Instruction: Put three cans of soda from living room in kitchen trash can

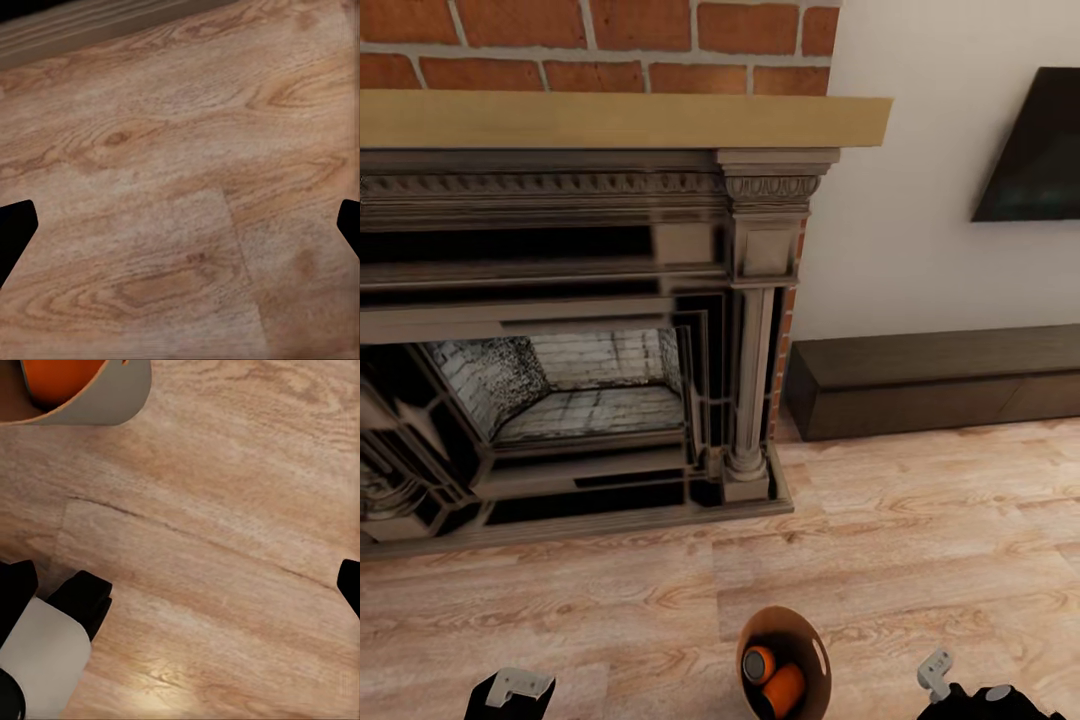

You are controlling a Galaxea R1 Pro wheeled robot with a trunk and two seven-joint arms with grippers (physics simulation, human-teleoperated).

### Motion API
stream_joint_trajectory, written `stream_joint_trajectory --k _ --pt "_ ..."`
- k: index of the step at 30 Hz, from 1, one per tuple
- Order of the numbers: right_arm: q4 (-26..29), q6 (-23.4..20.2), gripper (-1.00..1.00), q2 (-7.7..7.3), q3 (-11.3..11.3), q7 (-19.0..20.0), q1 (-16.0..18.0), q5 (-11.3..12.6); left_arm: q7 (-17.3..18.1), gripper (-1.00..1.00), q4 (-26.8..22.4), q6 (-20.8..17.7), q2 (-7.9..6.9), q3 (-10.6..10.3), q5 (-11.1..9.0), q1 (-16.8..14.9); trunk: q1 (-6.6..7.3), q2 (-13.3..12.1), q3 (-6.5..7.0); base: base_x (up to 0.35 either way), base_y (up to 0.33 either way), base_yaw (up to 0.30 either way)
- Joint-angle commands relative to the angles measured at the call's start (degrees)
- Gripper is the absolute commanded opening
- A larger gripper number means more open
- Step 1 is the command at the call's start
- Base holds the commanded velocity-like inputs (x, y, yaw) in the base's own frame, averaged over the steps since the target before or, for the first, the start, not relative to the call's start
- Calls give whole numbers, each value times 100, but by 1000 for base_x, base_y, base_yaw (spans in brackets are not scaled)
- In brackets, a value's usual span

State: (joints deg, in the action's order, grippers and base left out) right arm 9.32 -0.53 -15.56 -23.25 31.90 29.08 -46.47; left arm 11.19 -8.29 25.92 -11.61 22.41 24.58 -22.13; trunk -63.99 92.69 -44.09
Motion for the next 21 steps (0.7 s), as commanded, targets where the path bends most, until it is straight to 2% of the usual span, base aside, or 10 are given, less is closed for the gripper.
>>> stream_joint_trajectory --k 1,9,21 --pt "-35 83 100 -9 -2 0 -16 0 3 100 1 0 0 0 1 9 23 -42 19 0 0 0" --pt "-98 335 100 -28 -4 0 -83 -2 14 100 6 1 11 -3 3 23 198 -362 162 0 0 0" --pt "-88 376 100 -8 -74 -8 -95 30 15 100 25 1 25 -16 11 65 462 -844 378 0 0 0"
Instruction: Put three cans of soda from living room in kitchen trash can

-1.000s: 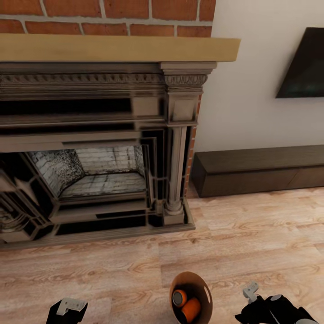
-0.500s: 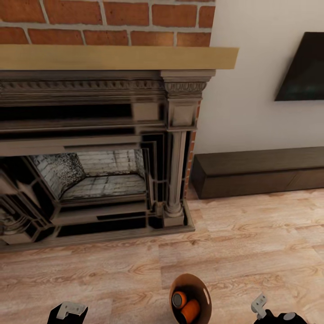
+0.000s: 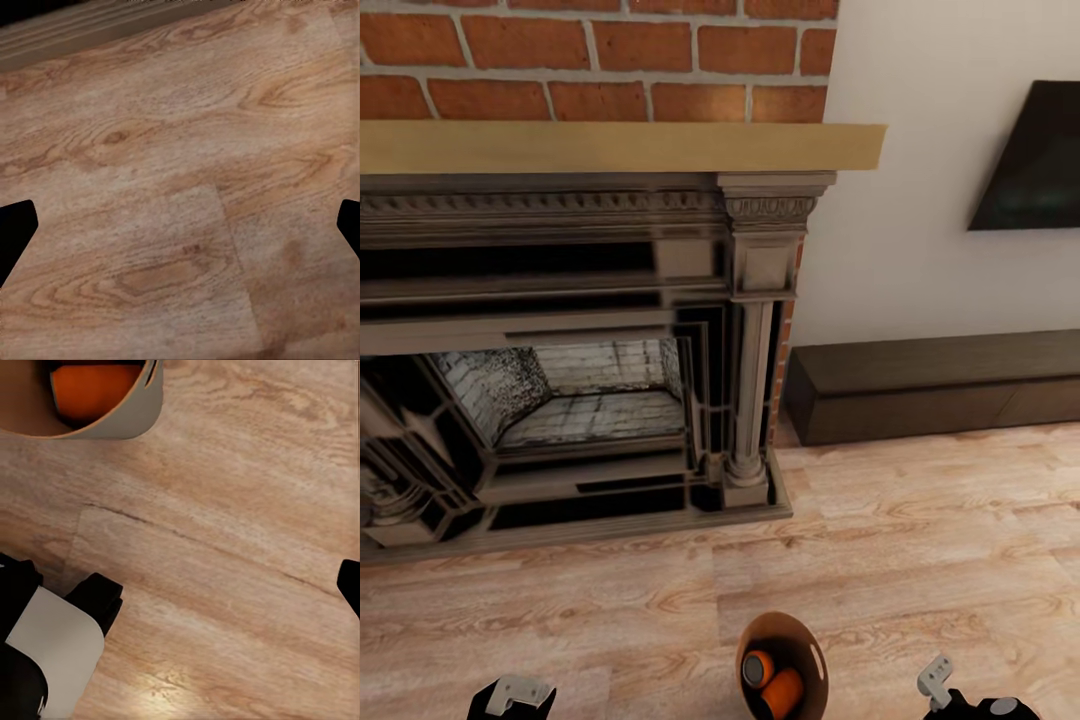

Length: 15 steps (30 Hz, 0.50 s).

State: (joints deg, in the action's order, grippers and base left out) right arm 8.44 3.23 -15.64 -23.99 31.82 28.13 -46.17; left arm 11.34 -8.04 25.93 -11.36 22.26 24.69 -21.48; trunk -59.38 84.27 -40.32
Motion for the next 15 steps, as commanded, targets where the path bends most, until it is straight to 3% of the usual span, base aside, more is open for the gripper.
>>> stream_joint_trajectory --k 1,6,15 --pt "2 0 100 2 -35 0 0 0 0 100 1 0 0 -1 0 1 23 -42 19 0 0 0" --pt "12 3 100 5 -224 0 0 -4 0 100 -2 0 2 -2 1 3 132 -242 108 0 0 0" --pt "17 6 100 16 -291 0 -1 -6 0 100 3 0 10 -2 8 3 330 -603 270 0 0 0"
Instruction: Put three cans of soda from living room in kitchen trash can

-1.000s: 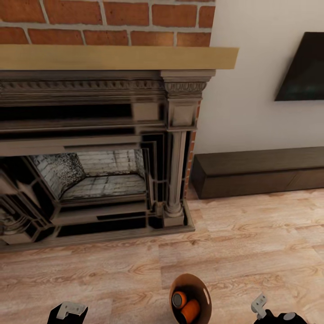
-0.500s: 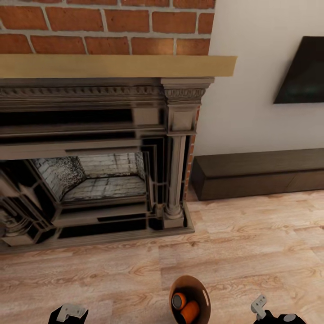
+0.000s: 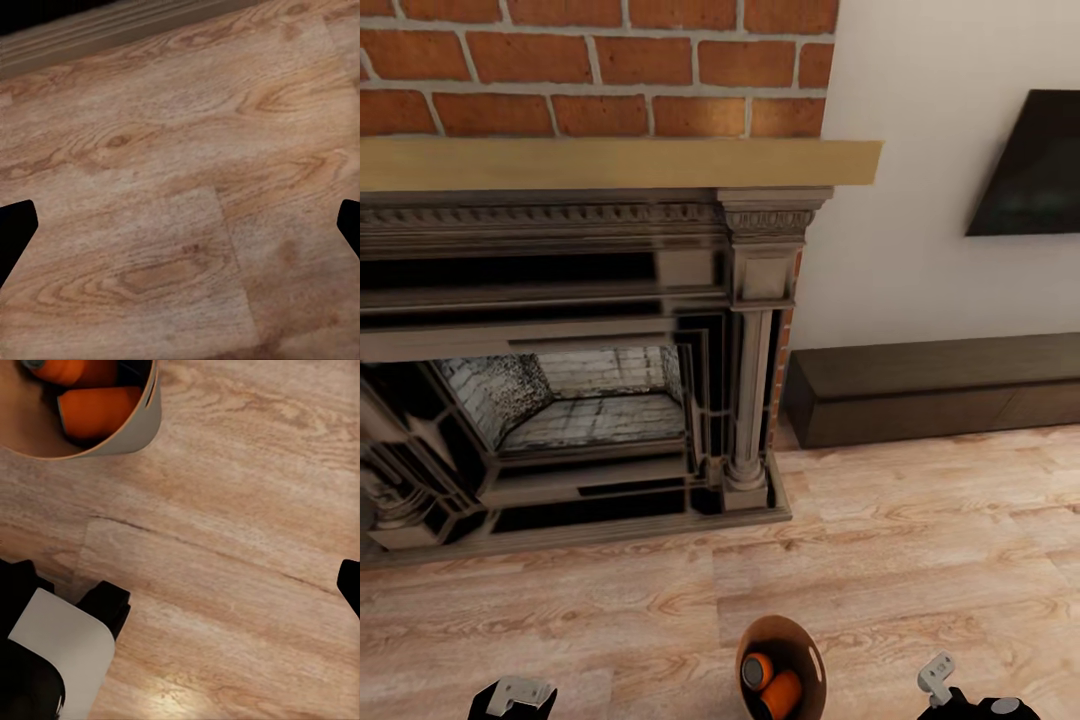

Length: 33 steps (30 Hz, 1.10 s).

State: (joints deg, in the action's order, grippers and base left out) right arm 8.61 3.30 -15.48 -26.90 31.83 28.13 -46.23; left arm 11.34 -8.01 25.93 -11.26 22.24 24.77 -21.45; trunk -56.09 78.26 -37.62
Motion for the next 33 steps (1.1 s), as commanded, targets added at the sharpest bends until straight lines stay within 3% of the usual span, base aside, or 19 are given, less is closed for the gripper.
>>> stream_joint_trajectory --k 1,25,33 --pt "0 1 100 0 -1 0 0 0 0 100 0 0 -1 0 1 0 23 -42 19 0 0 0" --pt "-25 -4 100 32 -8 -1 0 0 -5 100 28 -18 10 -1 7 0 550 -1004 449 0 0 0" --pt "-172 -11 100 -3 -24 -86 -4 0 -53 100 598 -78 -19 -1 -2 45 725 -1325 593 0 0 0"
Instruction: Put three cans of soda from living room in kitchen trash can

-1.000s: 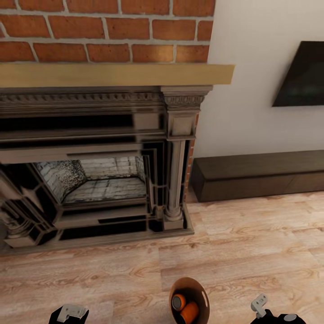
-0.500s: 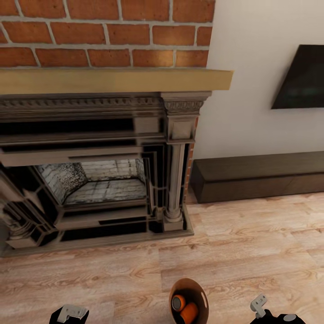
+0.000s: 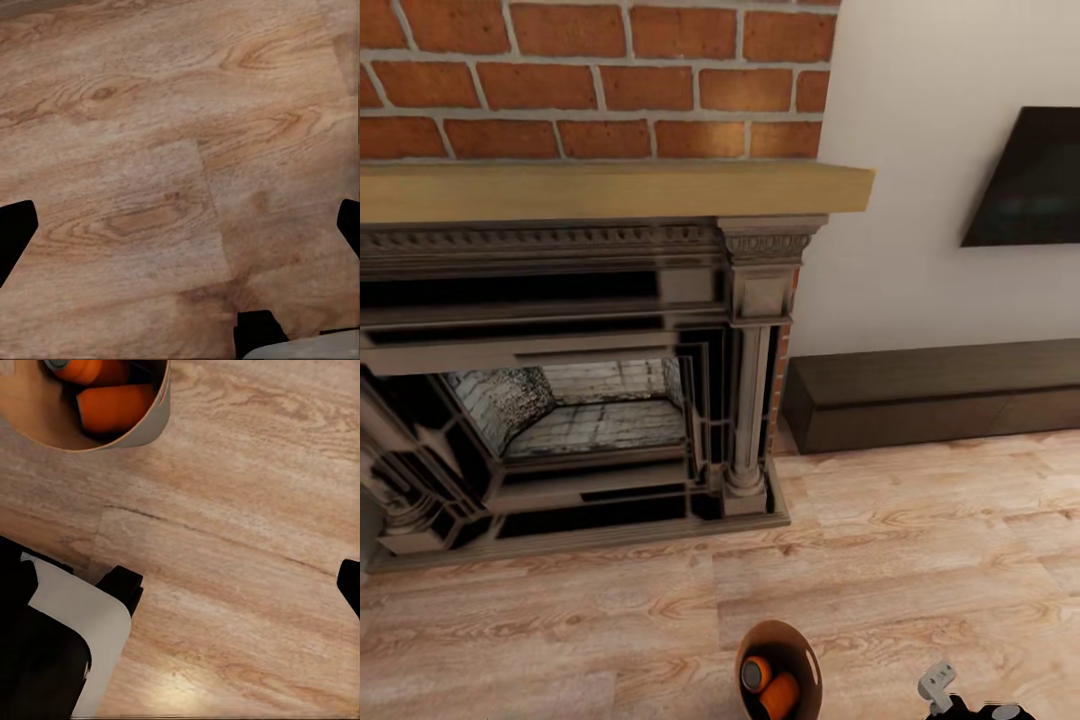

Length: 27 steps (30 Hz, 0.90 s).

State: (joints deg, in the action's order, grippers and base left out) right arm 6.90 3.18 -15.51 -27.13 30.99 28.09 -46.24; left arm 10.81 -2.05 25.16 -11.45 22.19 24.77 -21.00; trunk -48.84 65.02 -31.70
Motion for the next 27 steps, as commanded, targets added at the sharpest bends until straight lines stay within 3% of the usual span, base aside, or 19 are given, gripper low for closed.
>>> stream_joint_trajectory --k 1,4,9,16,23,26,27 --pt "-100 2 100 -8 -3 -183 -35 4 -31 100 96 -60 -2 7 -9 111 23 -42 19 0 0 0" --pt "-268 15 100 -16 -3 -598 -208 7 -104 100 187 -208 -14 17 -30 412 89 -162 73 0 0 0" --pt "-390 188 100 -25 -12 -881 -528 19 -155 100 252 -378 -41 34 -46 715 198 -362 162 0 0 0" --pt "-446 390 100 -28 -12 -983 -1194 447 -366 100 251 -670 -49 48 -67 1252 352 -643 288 0 0 0" --pt "-562 698 100 -30 -15 -1142 -1638 554 -654 100 255 -714 -68 59 -75 1678 506 -924 414 0 0 0" --pt "-590 778 100 -30 -16 -1318 -1796 571 -742 100 255 -717 -71 125 -110 1847 572 -1044 468 0 0 0" --pt "-613 846 100 -26 -19 -1455 -1983 586 -797 100 247 -688 -66 262 -245 2041 594 -1084 486 0 0 0"
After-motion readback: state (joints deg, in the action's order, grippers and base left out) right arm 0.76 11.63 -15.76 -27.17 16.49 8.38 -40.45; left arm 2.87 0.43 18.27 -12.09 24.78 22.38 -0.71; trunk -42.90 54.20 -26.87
